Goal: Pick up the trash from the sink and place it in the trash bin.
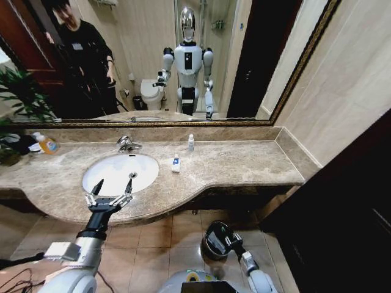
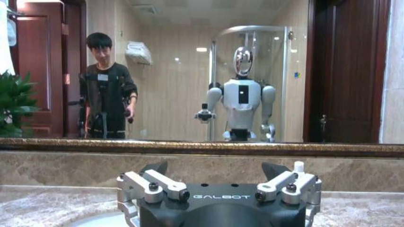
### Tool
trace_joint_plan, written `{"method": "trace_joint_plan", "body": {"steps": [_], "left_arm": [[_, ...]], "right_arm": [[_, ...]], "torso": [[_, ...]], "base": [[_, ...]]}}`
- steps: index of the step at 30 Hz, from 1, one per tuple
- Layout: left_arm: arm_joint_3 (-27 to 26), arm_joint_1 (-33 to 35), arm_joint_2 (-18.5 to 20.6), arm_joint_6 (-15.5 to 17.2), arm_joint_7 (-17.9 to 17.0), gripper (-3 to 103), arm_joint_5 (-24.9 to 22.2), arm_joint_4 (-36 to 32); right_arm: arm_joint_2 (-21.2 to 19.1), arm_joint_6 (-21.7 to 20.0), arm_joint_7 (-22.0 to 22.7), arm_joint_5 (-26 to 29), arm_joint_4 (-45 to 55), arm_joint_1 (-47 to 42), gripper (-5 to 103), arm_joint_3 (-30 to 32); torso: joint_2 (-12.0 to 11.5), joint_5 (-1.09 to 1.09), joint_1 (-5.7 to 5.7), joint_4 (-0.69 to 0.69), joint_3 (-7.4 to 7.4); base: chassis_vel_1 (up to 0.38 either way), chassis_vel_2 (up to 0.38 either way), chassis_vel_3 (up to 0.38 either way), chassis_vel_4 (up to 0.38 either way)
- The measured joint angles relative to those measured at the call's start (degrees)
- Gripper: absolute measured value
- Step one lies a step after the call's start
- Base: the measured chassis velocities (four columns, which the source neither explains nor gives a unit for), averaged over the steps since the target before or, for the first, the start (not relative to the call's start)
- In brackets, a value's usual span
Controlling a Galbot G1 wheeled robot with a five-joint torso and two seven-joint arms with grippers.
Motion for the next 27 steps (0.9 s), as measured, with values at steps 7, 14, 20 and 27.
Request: {"method": "trace_joint_plan", "body": {"steps": [7,14,20,27], "left_arm": [[0.0,0.0,0.0,0.0,0.0,100,0.0,0.0],[0.0,0.0,0.0,0.0,0.0,100,0.0,0.0],[0.0,0.0,0.0,0.0,0.0,100,0.0,0.0],[0.0,0.0,0.0,0.0,0.0,100,0.0,0.0]], "right_arm": [[-0.31,-0.12,-0.05,0.47,1.39,-0.58,71,-0.03],[-0.93,-1.04,-1.05,2.14,4.06,-1.55,97,-0.2],[-3.89,-0.99,-4.09,7.73,11.51,-5.17,100,-0.49],[-8.43,3.86,-6.85,10.21,20.97,-9.97,100,2.38]], "torso": [[0.0,0.0,0.0,0.0,0.0],[0.0,0.01,0.0,0.0,0.0],[0.0,0.01,0.0,0.0,0.0],[0.0,0.02,0.0,-0.01,0.0]], "base": [[0.0,0.0,0.0,0.0],[0.0,0.0,0.0,0.0],[0.0,0.0,0.0,0.0],[0.0,0.0,0.0,0.0]]}}
